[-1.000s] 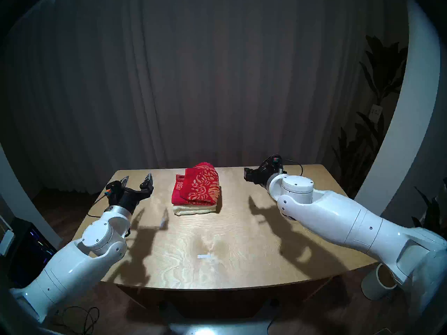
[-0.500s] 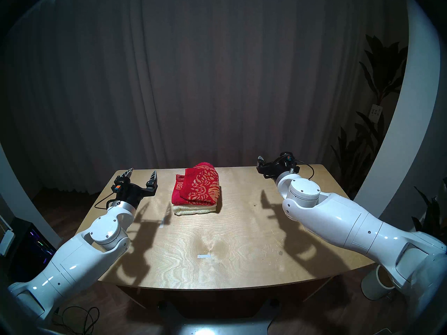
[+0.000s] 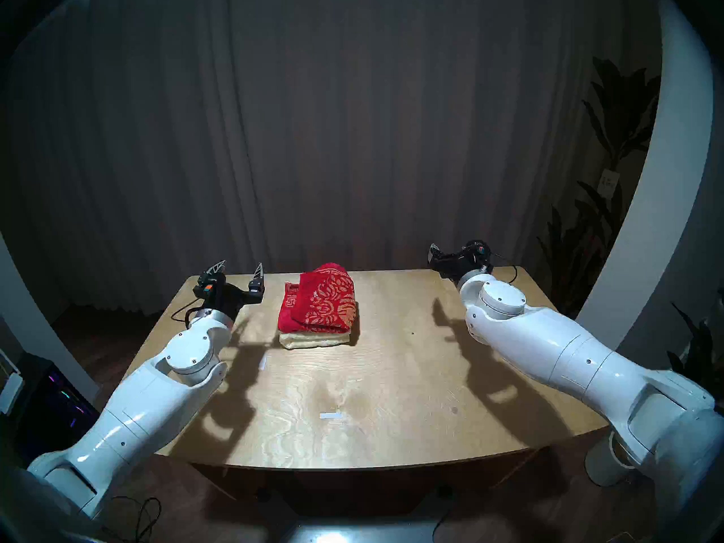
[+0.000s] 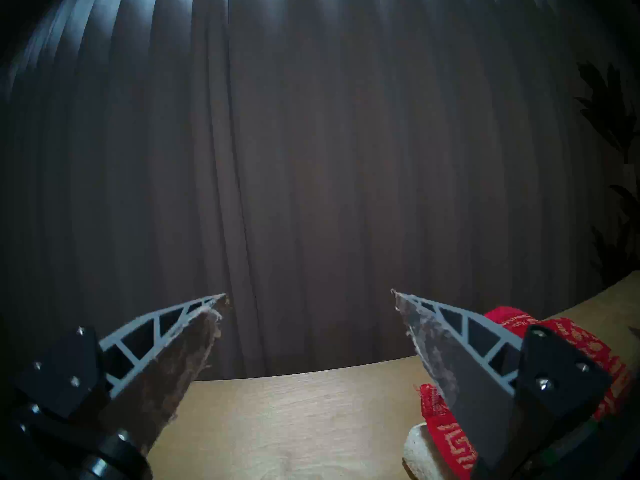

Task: Fold each towel twice and stack them on table

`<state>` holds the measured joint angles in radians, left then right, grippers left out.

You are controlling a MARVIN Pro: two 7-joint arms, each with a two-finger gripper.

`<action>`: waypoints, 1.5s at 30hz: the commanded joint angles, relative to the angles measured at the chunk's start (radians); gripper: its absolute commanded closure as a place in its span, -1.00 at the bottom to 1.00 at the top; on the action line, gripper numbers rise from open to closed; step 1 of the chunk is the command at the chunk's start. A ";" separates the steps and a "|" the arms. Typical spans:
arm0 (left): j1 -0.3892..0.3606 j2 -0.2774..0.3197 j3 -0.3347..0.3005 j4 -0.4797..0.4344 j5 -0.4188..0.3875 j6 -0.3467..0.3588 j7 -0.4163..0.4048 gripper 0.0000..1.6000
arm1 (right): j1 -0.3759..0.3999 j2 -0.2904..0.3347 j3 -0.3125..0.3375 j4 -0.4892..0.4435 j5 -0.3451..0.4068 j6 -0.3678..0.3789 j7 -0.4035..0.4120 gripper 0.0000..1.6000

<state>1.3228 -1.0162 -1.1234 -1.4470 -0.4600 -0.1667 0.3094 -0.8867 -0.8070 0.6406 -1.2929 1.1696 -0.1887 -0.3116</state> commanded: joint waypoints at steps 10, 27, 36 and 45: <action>-0.193 -0.114 -0.036 0.180 0.004 0.002 -0.067 -1.00 | 0.114 -0.110 0.007 0.230 0.034 0.004 0.233 -1.00; -0.247 -0.155 -0.026 0.316 0.042 -0.100 -0.100 -1.00 | 0.120 -0.173 0.020 0.375 0.037 -0.110 0.376 -1.00; -0.182 -0.131 -0.046 0.261 0.050 -0.132 -0.082 -1.00 | 0.106 -0.221 0.037 0.468 0.004 -0.246 0.334 -1.00; -0.172 -0.132 -0.046 0.243 0.050 -0.098 -0.066 -1.00 | 0.115 -0.233 0.042 0.509 0.028 -0.210 0.381 -1.00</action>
<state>1.1603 -1.1491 -1.1645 -1.1748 -0.4116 -0.2723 0.2360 -0.7933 -1.0205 0.6680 -0.7909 1.1742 -0.4046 0.0331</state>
